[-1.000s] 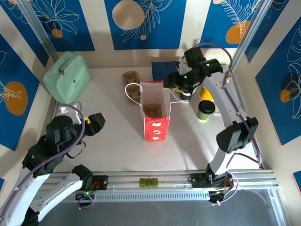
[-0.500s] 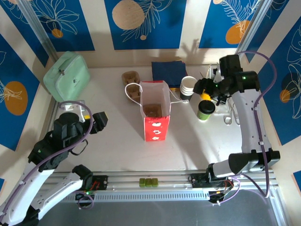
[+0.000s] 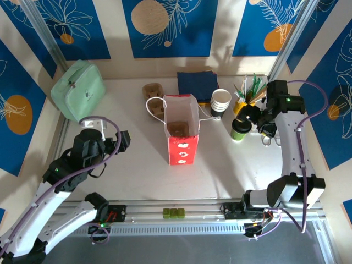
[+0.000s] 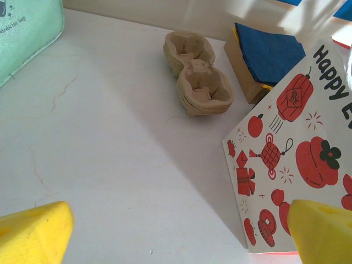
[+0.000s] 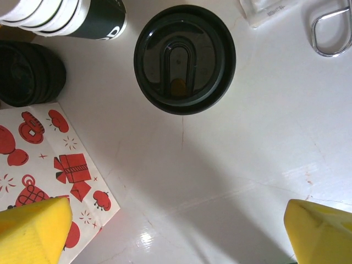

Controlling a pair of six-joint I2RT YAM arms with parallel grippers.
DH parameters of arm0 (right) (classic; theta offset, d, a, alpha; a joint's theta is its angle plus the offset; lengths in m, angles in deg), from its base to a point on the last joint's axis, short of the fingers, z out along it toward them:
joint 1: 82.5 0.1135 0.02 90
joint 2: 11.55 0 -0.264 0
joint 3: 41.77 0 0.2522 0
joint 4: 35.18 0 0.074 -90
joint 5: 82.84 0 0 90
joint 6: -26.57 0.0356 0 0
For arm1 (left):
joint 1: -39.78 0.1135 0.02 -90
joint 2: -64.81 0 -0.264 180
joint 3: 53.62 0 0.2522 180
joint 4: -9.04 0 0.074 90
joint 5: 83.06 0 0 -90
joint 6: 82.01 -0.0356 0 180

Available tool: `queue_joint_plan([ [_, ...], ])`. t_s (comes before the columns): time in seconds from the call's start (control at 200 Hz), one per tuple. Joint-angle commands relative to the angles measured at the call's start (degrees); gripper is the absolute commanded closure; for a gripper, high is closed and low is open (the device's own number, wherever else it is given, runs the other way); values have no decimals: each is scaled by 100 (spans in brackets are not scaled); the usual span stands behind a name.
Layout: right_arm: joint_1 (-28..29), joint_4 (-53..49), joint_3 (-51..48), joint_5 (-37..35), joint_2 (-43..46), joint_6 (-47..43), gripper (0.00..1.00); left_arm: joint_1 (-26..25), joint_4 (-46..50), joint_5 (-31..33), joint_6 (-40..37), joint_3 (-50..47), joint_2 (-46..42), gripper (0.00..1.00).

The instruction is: Pack the takeout coffee

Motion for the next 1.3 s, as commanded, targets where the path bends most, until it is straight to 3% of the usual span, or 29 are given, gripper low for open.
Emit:
queue_joint_plan([
  [0.0, 72, 325, -126, 53, -11, 22, 1, -1, -120, 117, -180, -94, -92, 1],
  [0.195, 307, 497, -212, -52, -390, 134, 0, 3, -132, 60, -180, -139, -141, 1],
  [0.36, 593, 551, -127, -579, -750, 186, 1, 3, -123, 78, -151, -130, -141, 1],
  [0.65, 598, 844, -74, -982, -1198, 171, 2, 11, -3, 86, -70, -139, -161, 1],
  [1.296, 443, 1241, -19, -820, -1799, -281, 12, 3, 105, -25, 124, -205, -309, 1],
])
